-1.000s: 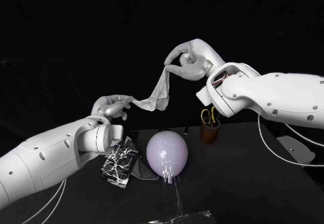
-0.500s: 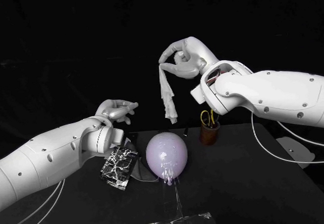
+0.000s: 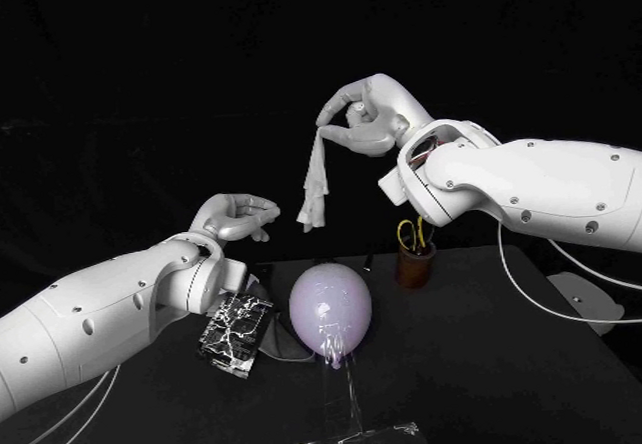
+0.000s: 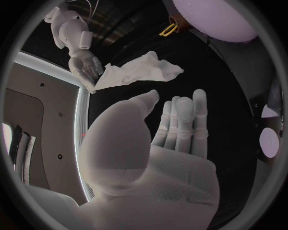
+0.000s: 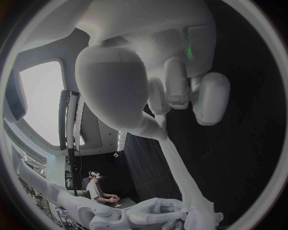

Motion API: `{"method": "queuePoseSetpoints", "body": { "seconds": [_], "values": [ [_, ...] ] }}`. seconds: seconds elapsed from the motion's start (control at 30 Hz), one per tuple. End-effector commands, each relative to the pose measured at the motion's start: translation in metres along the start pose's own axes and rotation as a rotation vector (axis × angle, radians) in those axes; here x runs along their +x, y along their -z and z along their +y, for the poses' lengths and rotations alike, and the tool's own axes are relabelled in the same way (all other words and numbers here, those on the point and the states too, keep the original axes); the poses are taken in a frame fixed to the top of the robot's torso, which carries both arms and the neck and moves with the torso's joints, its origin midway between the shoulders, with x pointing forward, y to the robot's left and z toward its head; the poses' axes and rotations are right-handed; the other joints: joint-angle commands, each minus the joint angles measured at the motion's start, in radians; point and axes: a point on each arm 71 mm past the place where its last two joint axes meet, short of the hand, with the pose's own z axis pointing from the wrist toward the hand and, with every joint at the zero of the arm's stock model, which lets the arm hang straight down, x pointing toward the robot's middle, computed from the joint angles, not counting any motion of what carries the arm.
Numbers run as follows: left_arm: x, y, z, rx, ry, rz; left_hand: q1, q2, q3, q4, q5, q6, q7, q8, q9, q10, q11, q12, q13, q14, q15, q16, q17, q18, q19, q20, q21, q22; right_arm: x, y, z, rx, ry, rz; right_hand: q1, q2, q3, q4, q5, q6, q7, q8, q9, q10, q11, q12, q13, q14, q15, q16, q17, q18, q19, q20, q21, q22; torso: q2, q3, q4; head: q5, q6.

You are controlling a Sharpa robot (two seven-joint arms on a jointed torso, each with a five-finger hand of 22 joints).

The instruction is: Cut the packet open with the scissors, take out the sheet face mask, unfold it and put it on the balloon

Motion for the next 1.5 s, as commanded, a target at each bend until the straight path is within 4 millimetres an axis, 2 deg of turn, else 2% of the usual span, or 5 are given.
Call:
{"method": "queuePoseSetpoints", "body": {
  "seconds": [0.03, 0.27, 0.57, 1.1, 1.5],
  "values": [
    [0.007, 0.009, -0.018, 0.232, -0.018, 0.066, 0.014, 0.007, 0.001, -0.010, -0.001, 0.013, -0.002, 0.011, 0.002, 0.010, 0.003, -0.010, -0.013, -0.025, 0.000, -0.018, -0.014, 0.006, -0.016, 0.004, -0.013, -0.004, 0.001, -0.003, 0.000, 0.009, 0.010, 0.009, -0.004, 0.008, 0.003, -0.004, 0.005, 0.004, -0.001, 0.003, 0.002, 0.007, -0.001, -0.005, 0.088, 0.107, -0.002, 0.003, 0.263, -0.004, 0.004, -0.004, -0.004, 0.167, 0.001, 0.0002, 0.0014, 0.005, 0.000],
    [0.009, 0.019, -0.022, 0.299, -0.025, 0.105, -0.027, 0.003, -0.022, 0.027, -0.001, 0.005, 0.004, 0.002, -0.017, 0.000, 0.014, -0.067, -0.062, -0.048, 0.011, -0.042, -0.036, 0.007, -0.033, 0.020, -0.049, -0.023, 0.003, -0.008, -0.001, 0.017, 0.016, -0.001, -0.004, 0.009, 0.003, -0.005, 0.005, 0.004, -0.001, 0.003, 0.002, 0.006, -0.001, -0.006, 0.088, 0.107, -0.002, 0.003, 0.263, -0.003, 0.003, -0.004, -0.007, 0.167, -0.001, -0.0004, 0.0030, 0.001, 0.002],
    [0.025, 0.022, -0.020, 0.298, -0.132, 0.190, -0.080, -0.053, -0.114, 0.077, -0.001, 0.030, -0.002, -0.004, -0.037, 0.009, 0.012, -0.092, -0.091, -0.048, 0.012, -0.045, -0.051, 0.010, -0.018, 0.033, -0.090, -0.050, 0.002, -0.007, -0.003, 0.025, 0.019, -0.005, -0.004, 0.009, 0.003, -0.005, 0.005, 0.004, -0.001, 0.003, 0.002, 0.006, -0.001, -0.006, 0.088, 0.107, -0.002, 0.003, 0.263, -0.003, 0.003, -0.004, -0.007, 0.167, -0.001, -0.0005, 0.0012, 0.000, 0.003],
    [0.032, 0.015, -0.013, 0.225, -0.179, 0.160, -0.050, -0.041, -0.179, 0.108, -0.002, 0.041, 0.006, -0.030, -0.065, 0.012, 0.017, -0.118, -0.119, -0.045, 0.015, -0.053, -0.069, 0.012, 0.009, 0.034, -0.127, -0.076, 0.011, -0.003, 0.006, 0.004, 0.002, 0.016, -0.004, 0.009, 0.003, -0.005, 0.005, 0.004, -0.001, 0.003, 0.002, 0.006, -0.001, -0.006, 0.088, 0.107, -0.002, 0.003, 0.263, -0.003, 0.003, -0.004, -0.007, 0.167, 0.000, 0.0004, 0.0009, 0.001, 0.010],
    [0.051, 0.014, -0.015, 0.209, -0.175, 0.246, -0.001, -0.012, -0.295, 0.157, -0.002, 0.042, 0.015, -0.062, -0.094, 0.007, 0.031, -0.229, -0.193, -0.056, 0.028, -0.077, -0.100, 0.010, 0.026, 0.036, -0.174, -0.104, 0.014, -0.001, 0.011, -0.006, -0.008, 0.027, -0.005, 0.010, 0.003, -0.006, 0.005, 0.003, 0.000, 0.003, 0.002, 0.007, -0.001, -0.005, 0.089, 0.107, -0.002, 0.003, 0.263, -0.004, 0.003, -0.004, -0.005, 0.167, -0.001, 0.0014, 0.0004, 0.004, 0.011]
  ]
}}
